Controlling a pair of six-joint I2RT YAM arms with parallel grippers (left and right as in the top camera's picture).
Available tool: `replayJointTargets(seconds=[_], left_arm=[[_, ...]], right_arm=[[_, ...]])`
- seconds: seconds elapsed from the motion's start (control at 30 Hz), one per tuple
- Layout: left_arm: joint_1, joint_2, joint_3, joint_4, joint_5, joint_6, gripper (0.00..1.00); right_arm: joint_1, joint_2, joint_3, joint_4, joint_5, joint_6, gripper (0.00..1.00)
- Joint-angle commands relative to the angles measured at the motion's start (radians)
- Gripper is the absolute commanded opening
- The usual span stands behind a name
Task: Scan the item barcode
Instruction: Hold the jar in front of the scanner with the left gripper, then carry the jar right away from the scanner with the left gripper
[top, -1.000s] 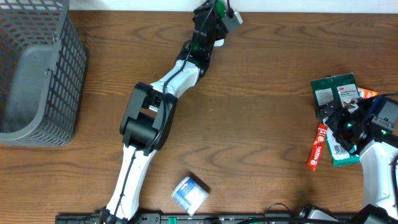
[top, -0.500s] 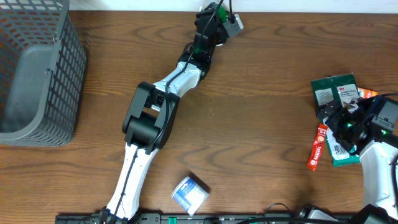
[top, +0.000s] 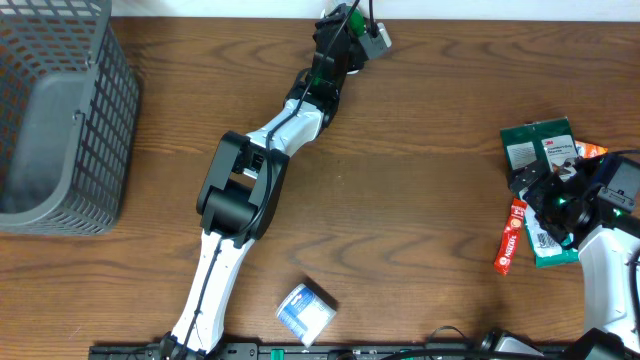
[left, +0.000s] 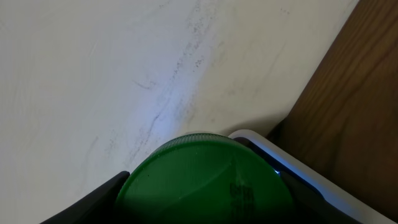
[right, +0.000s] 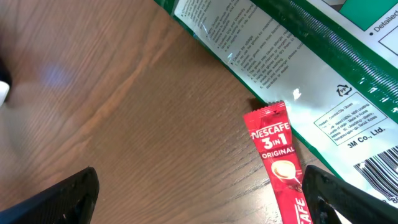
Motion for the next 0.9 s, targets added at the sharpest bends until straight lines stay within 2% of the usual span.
replayJointTargets(seconds=[0.0, 0.27, 0.4, 0.6, 0.7, 0.87], left_arm=[[0.001, 0.002, 0.018, 0.002, 0.018, 0.002, 0.51], [0.001, 0.001, 0.018, 0.049, 0.016, 0.002, 0.51], [0.001, -0.013, 0.018, 0.119, -0.013, -0.044, 0.51], [0.001, -0.089, 0.018, 0.116, -0.013, -0.134, 0.51], [0.000, -0.151, 0.018, 0.055, -0.018, -0.225, 0.51], [0.002, -0.294, 0.018, -0.174, -0.017, -0.451, 0.51]], right_arm=[[-0.010, 0.002, 0.005, -0.001, -0.011, 0.004, 0.99], [-0.011, 0.002, 0.005, -0.001, -0.011, 0.004, 0.99], [-0.011, 0.002, 0.005, 0.000, -0.011, 0.004, 0.99], [-0.010, 0.002, 0.005, 0.000, -0.011, 0.004, 0.99], [-0.010, 0.002, 0.005, 0.000, -0.011, 0.004, 0.99], [-0.010, 0.002, 0.005, -0.001, -0.011, 0.004, 0.99]])
